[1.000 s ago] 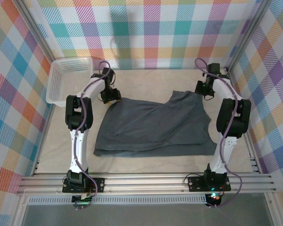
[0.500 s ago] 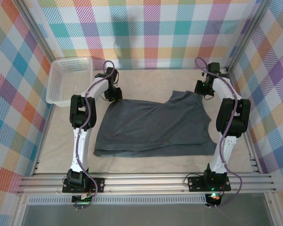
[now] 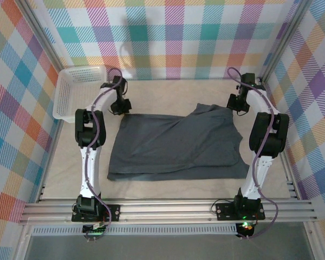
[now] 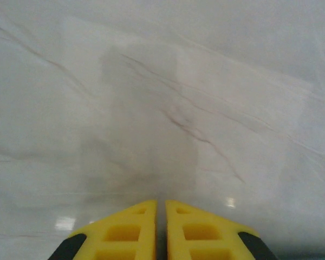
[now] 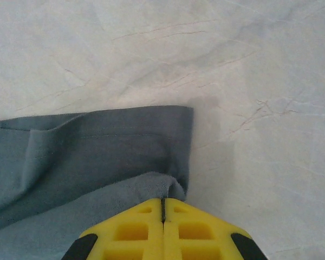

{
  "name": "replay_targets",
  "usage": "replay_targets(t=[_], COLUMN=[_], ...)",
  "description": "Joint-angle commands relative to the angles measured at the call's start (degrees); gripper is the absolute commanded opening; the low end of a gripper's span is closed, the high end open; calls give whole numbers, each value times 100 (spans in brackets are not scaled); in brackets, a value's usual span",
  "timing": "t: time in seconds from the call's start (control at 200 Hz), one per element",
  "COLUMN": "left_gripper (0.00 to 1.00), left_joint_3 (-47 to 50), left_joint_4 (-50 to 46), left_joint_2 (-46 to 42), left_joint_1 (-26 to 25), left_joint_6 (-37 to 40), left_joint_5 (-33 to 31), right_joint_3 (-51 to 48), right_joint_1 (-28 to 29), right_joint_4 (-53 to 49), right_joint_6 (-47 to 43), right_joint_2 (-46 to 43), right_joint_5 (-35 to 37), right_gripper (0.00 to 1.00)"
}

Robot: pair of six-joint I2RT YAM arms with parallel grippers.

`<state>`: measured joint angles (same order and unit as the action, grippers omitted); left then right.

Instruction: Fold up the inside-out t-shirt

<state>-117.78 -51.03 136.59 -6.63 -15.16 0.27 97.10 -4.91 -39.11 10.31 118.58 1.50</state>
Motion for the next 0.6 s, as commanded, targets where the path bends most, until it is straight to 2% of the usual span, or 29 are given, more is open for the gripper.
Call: replay_targets(t=[0.0,0.085,0.205,0.265,0.4,0.595], left_gripper=[23,39,44,48,59,61], left_joint_3=[68,170,323,130,-622,-914], left_joint_4=[-103,29,448,381,-150,-545], left_joint_2=[-603,-774,-918,-803,-189,360], left_joint_1=[187,187,40,-137,-514,-708], left_joint_6=[-93,-118,66,297,699,1279], left_joint_5=[-143,-6,688,791,328,-449], right_joint_3=[124,120,188,244,330,330], right_joint_1=[-37,-26,59,98,159,173], right_joint_4=[-136,-85,-97,-127,-176,-214], right_joint_6=[55,25,-40,-76,-116,-152], right_joint_2=[76,92,163,195,234,209], right_joint_5=[-134,-383,-541,-597,-635,-607], right_gripper=[0,0,0,0,0,0])
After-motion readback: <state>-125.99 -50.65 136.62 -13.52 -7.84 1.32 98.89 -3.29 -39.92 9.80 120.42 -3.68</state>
